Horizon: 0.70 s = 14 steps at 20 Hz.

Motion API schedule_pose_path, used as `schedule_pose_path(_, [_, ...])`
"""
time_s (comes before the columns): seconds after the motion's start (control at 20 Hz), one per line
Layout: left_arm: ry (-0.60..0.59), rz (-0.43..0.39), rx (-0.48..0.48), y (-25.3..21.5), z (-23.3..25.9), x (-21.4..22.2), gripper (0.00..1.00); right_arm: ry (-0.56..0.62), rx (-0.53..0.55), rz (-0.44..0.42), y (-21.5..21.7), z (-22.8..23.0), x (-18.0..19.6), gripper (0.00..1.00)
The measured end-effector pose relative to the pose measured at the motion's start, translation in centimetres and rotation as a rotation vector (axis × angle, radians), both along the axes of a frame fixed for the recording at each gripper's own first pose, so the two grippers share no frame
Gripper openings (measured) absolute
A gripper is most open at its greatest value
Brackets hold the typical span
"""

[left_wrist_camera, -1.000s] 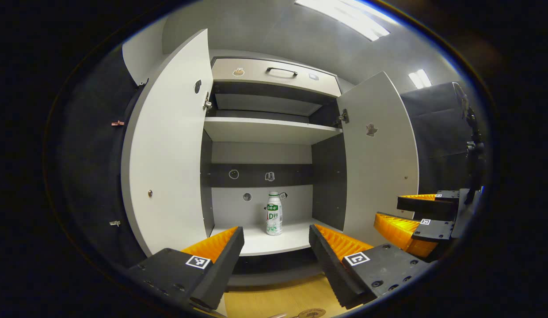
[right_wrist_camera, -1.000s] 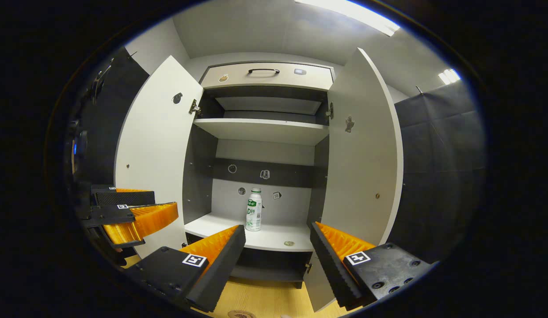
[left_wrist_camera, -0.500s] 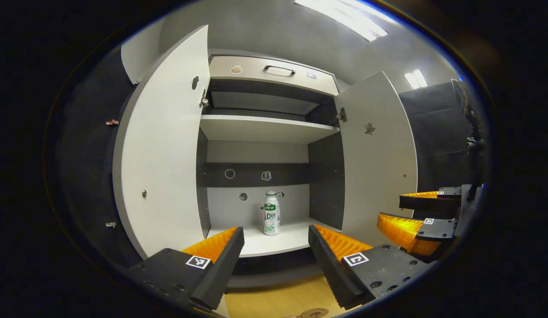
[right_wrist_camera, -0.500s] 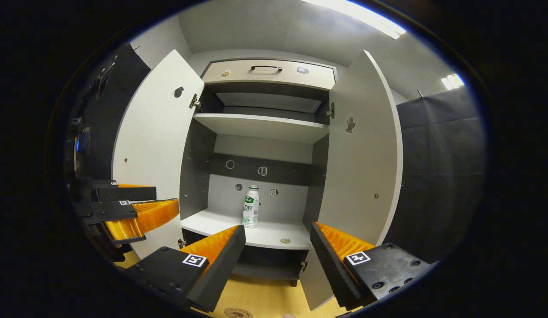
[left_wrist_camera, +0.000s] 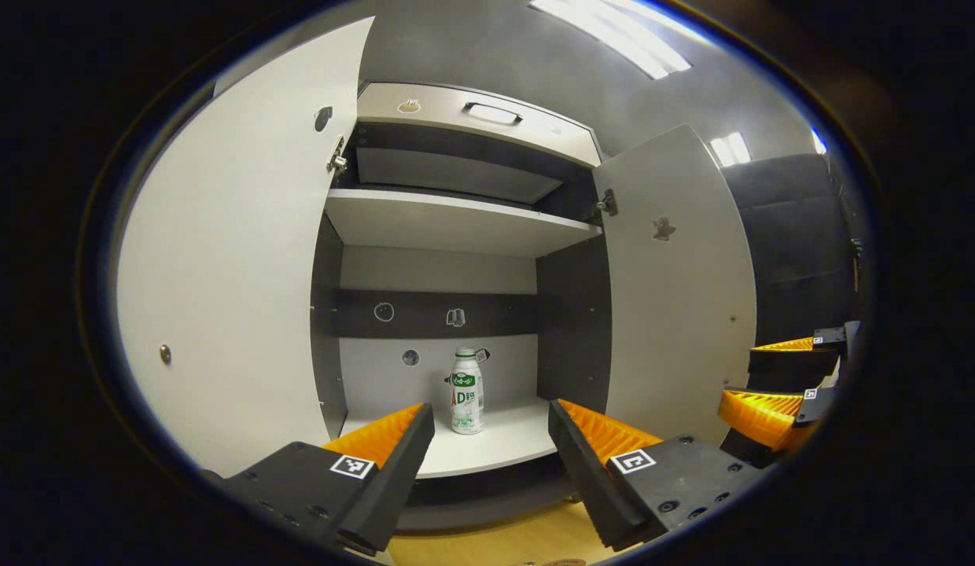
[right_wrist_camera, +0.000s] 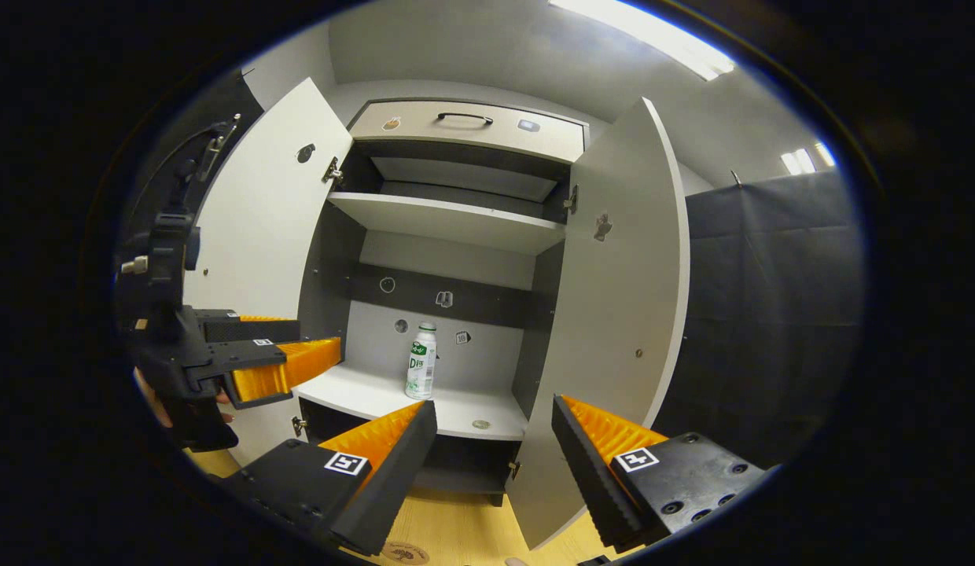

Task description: Grasp the bottle in the cabinet with the left hand and place it on the coaster, then close the right door with the right hand and the left door with the left hand.

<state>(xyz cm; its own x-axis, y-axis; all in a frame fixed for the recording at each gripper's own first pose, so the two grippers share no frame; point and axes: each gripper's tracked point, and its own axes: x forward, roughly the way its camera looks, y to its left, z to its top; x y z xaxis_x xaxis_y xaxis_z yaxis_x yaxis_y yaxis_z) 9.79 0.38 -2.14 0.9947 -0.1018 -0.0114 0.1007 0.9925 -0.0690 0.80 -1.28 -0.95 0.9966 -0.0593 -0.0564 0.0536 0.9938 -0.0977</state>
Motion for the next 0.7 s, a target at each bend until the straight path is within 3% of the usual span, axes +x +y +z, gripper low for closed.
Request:
schedule_pose_path(0.5, [0.018,0.002,-0.015,-1.7,-4.5,17.0,0.93,-0.013,-0.045,0.14,0.4,-1.5,6.1,0.98])
schedule_pose_path(0.7, [0.055,0.045,0.02,-0.9,-7.3,22.2,0.93,-0.021,-0.076,0.191,1.1,-2.1,7.9,0.98])
